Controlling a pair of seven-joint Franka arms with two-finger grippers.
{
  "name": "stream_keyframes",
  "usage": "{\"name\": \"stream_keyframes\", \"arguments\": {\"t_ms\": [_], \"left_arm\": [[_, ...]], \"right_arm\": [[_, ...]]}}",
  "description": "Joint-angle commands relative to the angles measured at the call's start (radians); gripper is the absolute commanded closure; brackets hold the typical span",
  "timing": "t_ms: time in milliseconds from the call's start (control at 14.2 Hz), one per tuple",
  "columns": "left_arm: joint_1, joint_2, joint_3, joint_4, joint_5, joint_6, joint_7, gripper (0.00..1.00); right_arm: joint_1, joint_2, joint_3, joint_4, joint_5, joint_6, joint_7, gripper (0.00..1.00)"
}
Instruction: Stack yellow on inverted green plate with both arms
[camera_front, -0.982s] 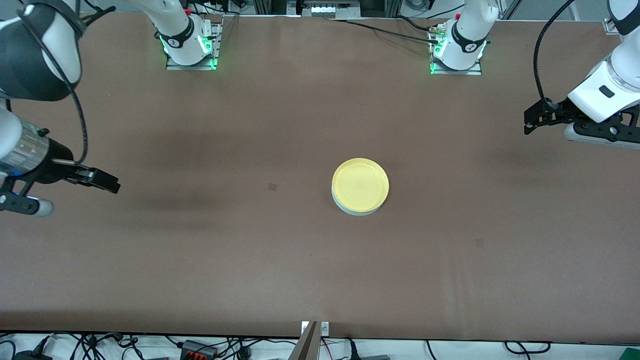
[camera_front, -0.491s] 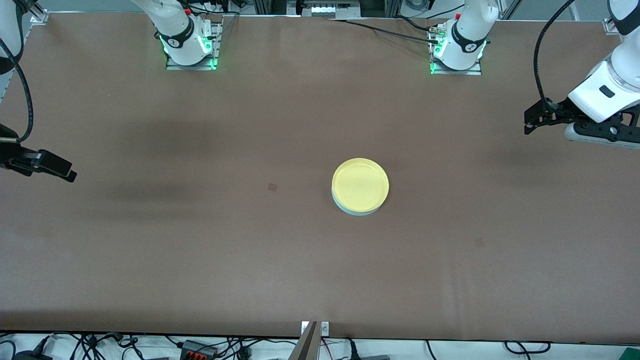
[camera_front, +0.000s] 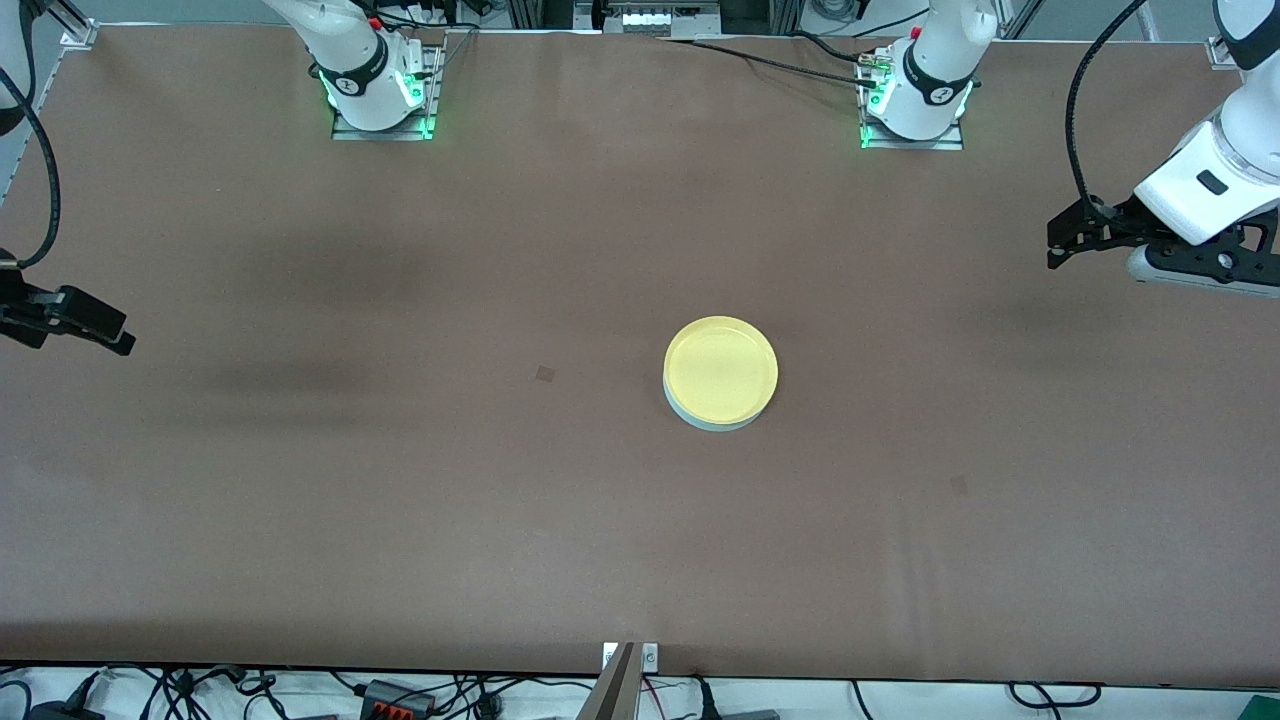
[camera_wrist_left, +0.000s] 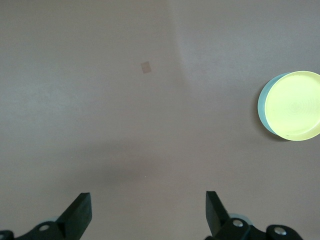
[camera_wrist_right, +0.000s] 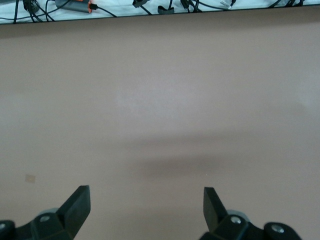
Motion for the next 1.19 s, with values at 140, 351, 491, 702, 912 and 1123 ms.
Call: {"name": "stream_keyframes", "arguments": {"t_ms": [140,351,491,702,912,1123], "left_arm": [[0.01,-0.001,-0.008,0.021,-0.023,-0.021,0.003,0.0],[0.01,-0.001,-0.008,0.021,-0.023,-0.021,0.003,0.0],[0.01,-0.001,-0.008,0.021,-0.023,-0.021,0.003,0.0],[0.01,-0.001,-0.008,0.021,-0.023,-0.021,0.003,0.0],[0.01,-0.001,-0.008,0.021,-0.023,-0.021,0.003,0.0],[0.01,-0.001,-0.008,0.021,-0.023,-0.021,0.001,0.0]], "right_arm": [[-0.017,-0.075,0.027,-0.083,-0.022,-0.019,-0.014,0.0],[-0.012,-0.15,0.028,-0.224,-0.045,0.057,-0.01,0.0],[-0.015,-0.187,0.027,-0.262,-0.041,0.045,0.01,0.0],[-0.014,-0.189,0.025,-0.256,-0.044,-0.025,-0.014,0.0],[-0.012,-0.192,0.028,-0.258,-0.055,-0.021,-0.019,0.0],[-0.012,-0.199,0.03,-0.258,-0.056,-0.025,-0.019,0.0]]}}
